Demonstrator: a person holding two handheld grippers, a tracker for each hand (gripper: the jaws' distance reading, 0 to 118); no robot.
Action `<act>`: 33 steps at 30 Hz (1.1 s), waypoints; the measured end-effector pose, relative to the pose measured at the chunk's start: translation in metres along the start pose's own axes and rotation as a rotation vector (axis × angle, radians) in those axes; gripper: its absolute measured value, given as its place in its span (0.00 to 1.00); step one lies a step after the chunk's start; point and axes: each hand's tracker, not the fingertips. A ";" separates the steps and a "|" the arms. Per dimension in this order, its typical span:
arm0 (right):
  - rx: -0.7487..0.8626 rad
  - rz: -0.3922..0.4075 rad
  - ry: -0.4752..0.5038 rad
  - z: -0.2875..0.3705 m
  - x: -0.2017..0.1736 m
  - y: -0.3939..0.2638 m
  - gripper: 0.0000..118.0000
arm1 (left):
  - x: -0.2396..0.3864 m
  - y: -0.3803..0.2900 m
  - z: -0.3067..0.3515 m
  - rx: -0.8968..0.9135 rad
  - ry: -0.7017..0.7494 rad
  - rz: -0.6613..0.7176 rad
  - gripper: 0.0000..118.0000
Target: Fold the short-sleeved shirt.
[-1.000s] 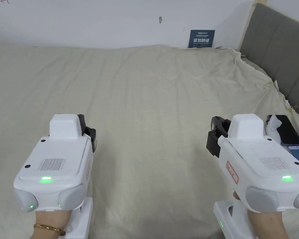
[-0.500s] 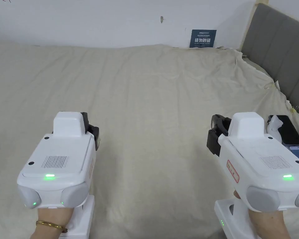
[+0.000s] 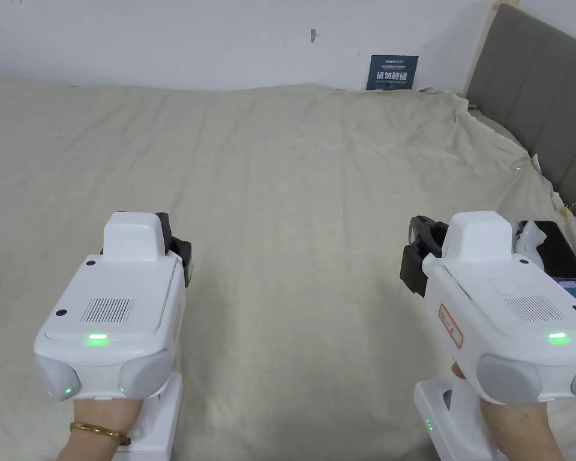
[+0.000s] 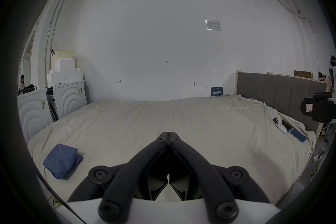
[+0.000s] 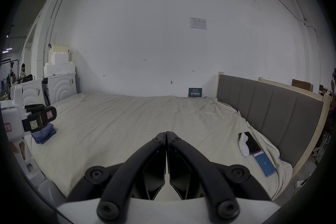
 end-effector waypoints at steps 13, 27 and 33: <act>0.008 0.000 0.001 0.000 -0.002 0.002 0.00 | -0.001 0.002 0.000 0.003 -0.001 -0.005 0.00; 0.008 0.002 0.002 0.000 -0.002 0.002 0.00 | -0.001 0.001 -0.001 0.003 -0.003 -0.009 0.00; 0.007 0.008 0.006 -0.001 -0.003 0.003 0.00 | -0.001 0.000 -0.002 -0.007 -0.002 0.000 0.00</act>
